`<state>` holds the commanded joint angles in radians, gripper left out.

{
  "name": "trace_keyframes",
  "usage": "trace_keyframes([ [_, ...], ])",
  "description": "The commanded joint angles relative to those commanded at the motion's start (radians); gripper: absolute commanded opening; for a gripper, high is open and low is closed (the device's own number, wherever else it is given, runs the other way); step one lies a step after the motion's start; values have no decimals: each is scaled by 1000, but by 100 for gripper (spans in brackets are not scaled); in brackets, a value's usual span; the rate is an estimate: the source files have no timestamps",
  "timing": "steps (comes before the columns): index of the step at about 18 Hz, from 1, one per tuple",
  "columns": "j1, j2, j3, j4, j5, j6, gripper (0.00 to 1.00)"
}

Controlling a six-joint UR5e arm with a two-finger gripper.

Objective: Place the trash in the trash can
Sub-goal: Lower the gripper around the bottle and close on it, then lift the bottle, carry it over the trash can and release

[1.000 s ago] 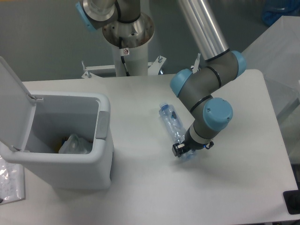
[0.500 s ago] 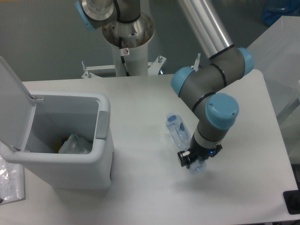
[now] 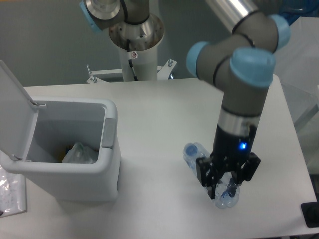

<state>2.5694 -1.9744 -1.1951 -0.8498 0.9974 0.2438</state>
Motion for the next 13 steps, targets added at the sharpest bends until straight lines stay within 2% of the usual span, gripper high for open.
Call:
trace_keyframes([
  [6, 2, 35, 34, 32, -251, 78, 45],
  [8, -8, 48, 26, 32, -325, 109, 45],
  [9, -14, 72, 22, 32, -356, 109, 45],
  [13, -84, 129, -11, 32, -448, 112, 45],
])
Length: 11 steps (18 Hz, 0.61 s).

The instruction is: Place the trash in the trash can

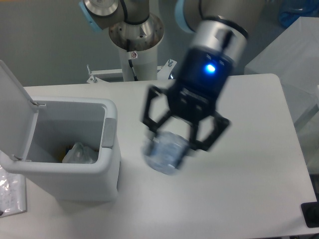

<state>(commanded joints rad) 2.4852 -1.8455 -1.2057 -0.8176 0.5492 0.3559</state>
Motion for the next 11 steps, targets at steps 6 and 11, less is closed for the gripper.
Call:
trace_keyframes([
  [6, -91, 32, -128, 5, 0, 93, 51],
  [11, -108, 63, -250, 5, 1, 187, 69],
])
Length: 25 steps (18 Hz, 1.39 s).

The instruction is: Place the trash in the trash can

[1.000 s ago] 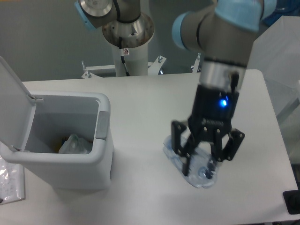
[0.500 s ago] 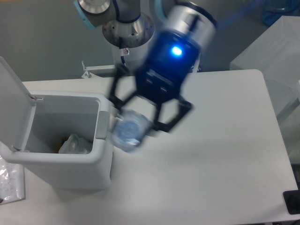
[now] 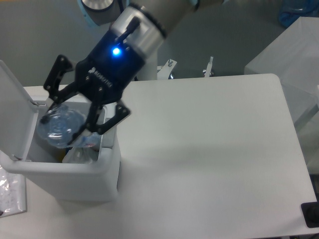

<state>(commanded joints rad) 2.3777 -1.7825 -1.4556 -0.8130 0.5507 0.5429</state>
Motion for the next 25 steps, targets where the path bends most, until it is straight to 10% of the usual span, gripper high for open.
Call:
trace_keyframes([
  [2, -2, -2, -14, 0, 0, 11, 99],
  [8, 26, -8, -49, 0, 6, 12, 100],
  [15, 221, -41, -32, 0, 12, 22, 100],
  [25, 387, -219, 49, -3, 239, 193, 100],
])
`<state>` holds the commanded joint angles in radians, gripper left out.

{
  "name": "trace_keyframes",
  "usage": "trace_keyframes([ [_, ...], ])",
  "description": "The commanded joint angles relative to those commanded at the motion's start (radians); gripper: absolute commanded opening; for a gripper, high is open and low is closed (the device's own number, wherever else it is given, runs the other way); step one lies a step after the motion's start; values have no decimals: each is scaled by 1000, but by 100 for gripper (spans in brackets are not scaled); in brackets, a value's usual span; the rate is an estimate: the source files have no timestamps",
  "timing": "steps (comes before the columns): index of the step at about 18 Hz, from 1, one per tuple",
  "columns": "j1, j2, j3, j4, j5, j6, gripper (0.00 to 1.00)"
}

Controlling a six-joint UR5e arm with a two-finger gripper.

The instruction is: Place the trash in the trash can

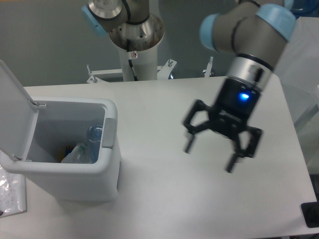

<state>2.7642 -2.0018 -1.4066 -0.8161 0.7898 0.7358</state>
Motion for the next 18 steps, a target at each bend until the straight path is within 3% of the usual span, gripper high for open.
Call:
trace_keyframes([
  [4, -3, -23, -14, -11, 158, 247, 100],
  [9, -12, -48, -3, -121, 429, 571, 100],
  [12, -8, -46, -9, -161, 456, 597, 100],
  [18, -23, -69, 69, -330, 623, 657, 100],
])
